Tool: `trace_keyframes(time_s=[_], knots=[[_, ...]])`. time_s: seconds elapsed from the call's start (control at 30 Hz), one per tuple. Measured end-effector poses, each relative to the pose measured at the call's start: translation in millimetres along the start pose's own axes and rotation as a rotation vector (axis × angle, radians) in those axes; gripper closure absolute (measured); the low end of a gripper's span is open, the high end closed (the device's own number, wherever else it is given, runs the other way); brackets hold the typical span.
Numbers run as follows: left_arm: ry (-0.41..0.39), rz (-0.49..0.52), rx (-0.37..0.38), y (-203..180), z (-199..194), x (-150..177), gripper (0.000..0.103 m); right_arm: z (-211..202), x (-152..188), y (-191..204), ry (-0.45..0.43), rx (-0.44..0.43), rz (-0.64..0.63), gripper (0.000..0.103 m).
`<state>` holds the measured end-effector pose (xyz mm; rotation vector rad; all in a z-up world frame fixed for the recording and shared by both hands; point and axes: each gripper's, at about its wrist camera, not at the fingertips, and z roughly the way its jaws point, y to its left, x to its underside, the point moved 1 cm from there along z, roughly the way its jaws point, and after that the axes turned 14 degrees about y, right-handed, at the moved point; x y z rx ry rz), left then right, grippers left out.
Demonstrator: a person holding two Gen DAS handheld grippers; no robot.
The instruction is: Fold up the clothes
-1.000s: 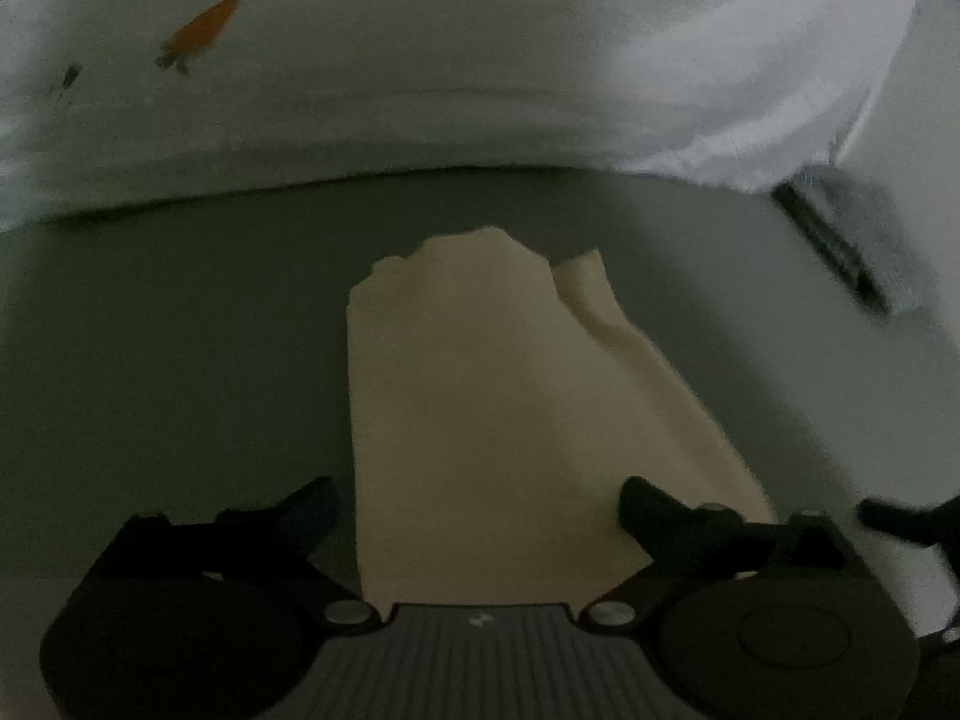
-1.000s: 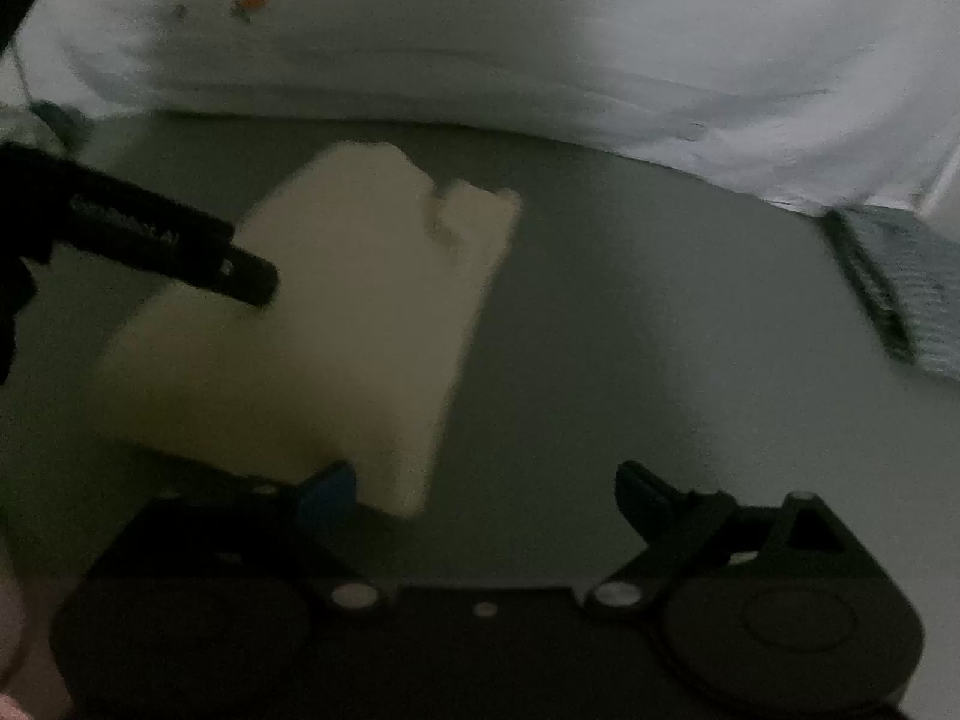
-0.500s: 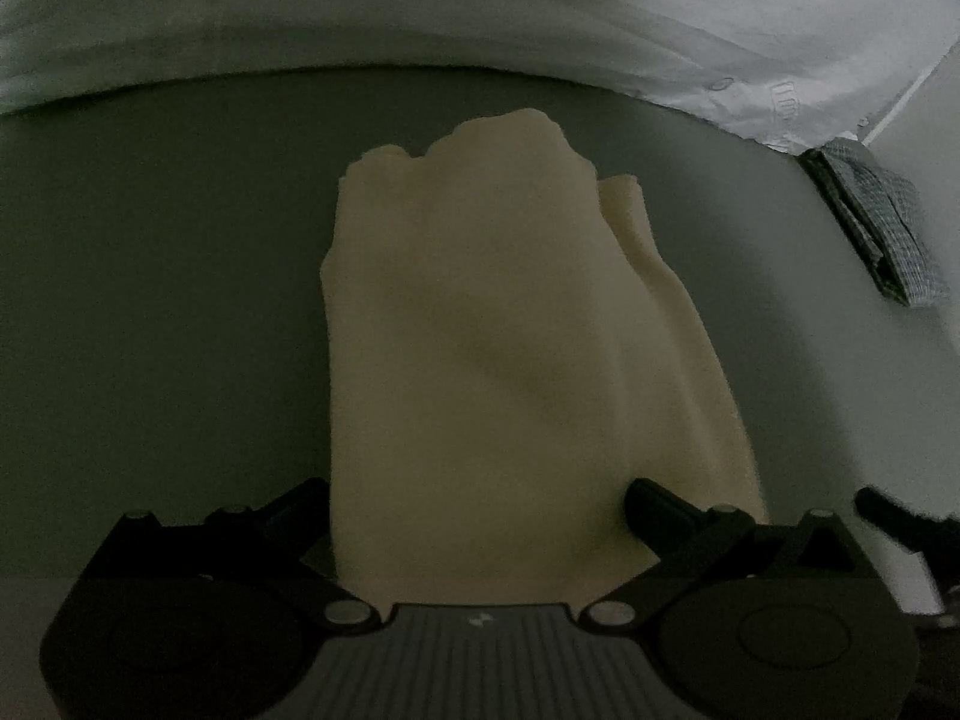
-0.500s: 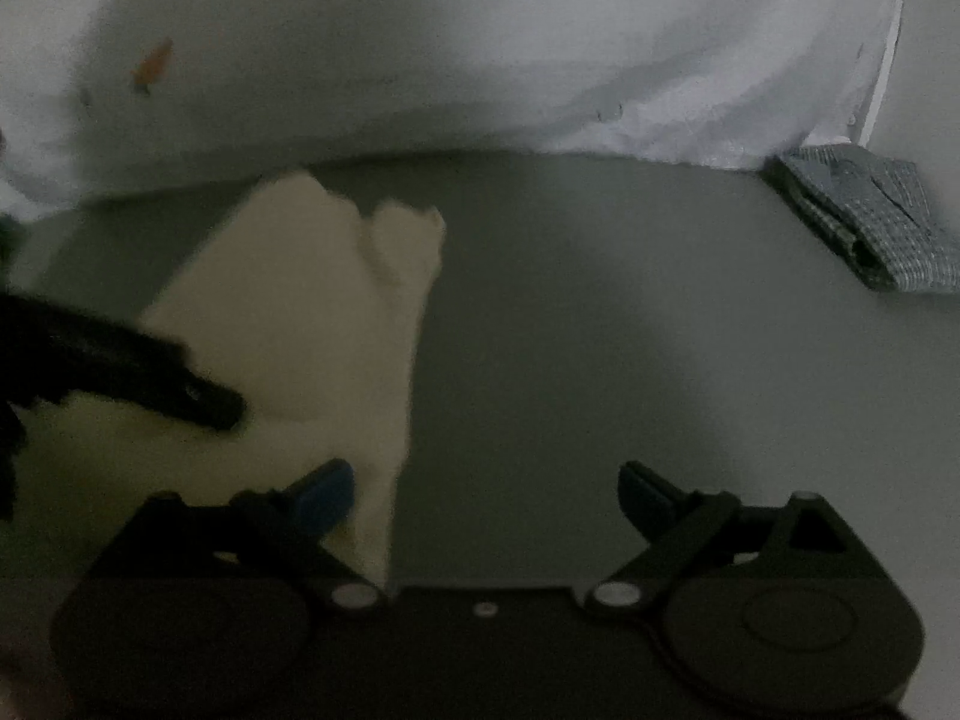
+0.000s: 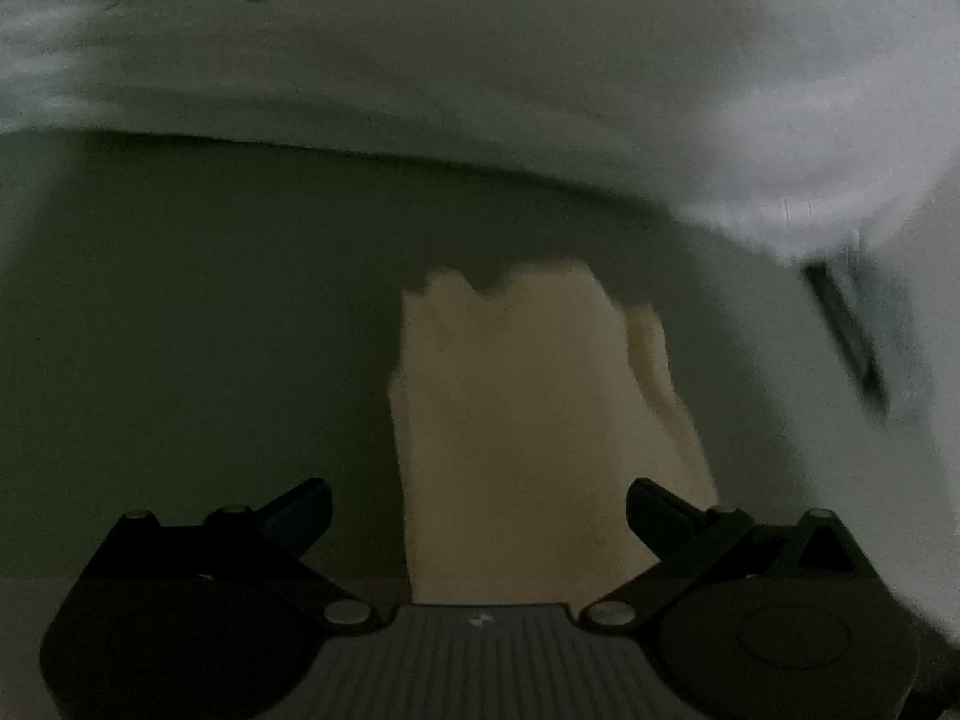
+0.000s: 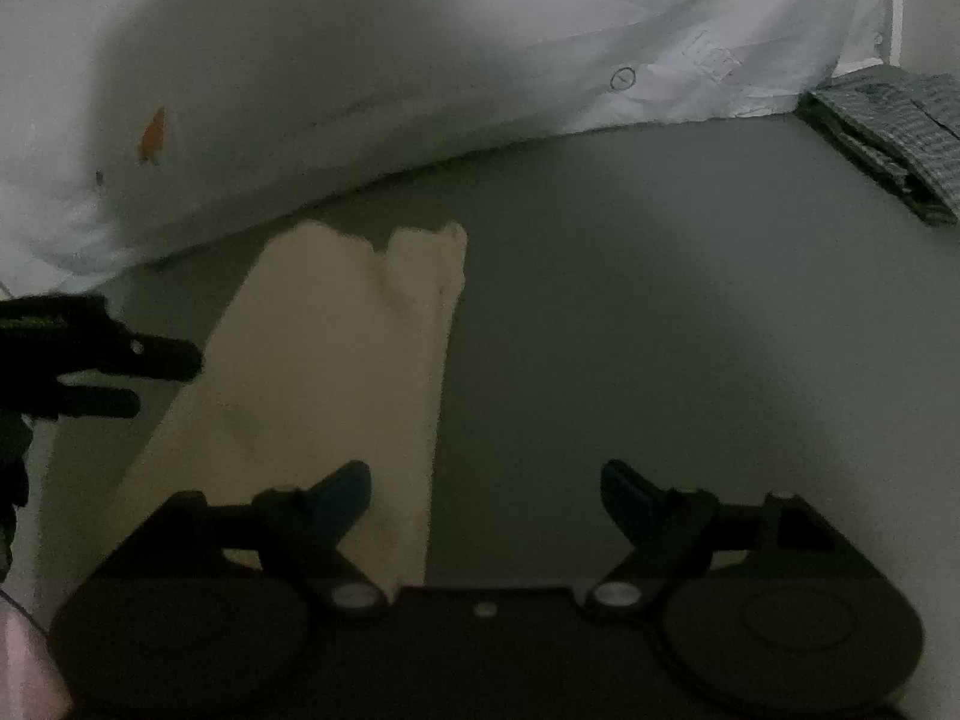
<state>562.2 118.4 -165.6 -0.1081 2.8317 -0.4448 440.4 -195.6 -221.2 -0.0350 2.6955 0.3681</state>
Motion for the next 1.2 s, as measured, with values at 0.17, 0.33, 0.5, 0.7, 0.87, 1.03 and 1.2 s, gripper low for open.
trace_keyframes(time_s=[0.17,0.33,0.5,0.7,0.87,1.03,1.2], knots=[[-0.017,-0.013,-0.016,19.1,17.0,-26.8,0.011,23.1,-35.7,8.6,-0.003,-0.057,0.007,0.020],[-0.008,0.017,0.021,25.1,38.1,-48.1,0.024,53.3,-70.5,24.8,-0.001,-0.042,-0.055,0.039],[-0.015,0.075,0.056,23.5,51.1,-63.6,0.026,78.5,-97.5,31.1,0.016,-0.031,-0.106,0.041],[-0.065,0.131,0.078,23.4,60.2,-64.4,0.022,98.2,-114.3,38.9,0.018,-0.053,-0.145,0.041],[-0.098,0.101,0.102,21.3,59.5,-54.3,0.047,102.2,-118.8,51.6,0.032,-0.077,-0.211,0.073],[-0.093,0.022,0.166,18.6,52.1,-46.5,0.079,83.5,-112.0,62.0,0.014,-0.059,-0.228,0.088],[-0.154,0.009,0.232,8.3,17.1,-29.0,0.081,44.7,-92.7,79.6,-0.088,0.043,-0.269,0.089]])
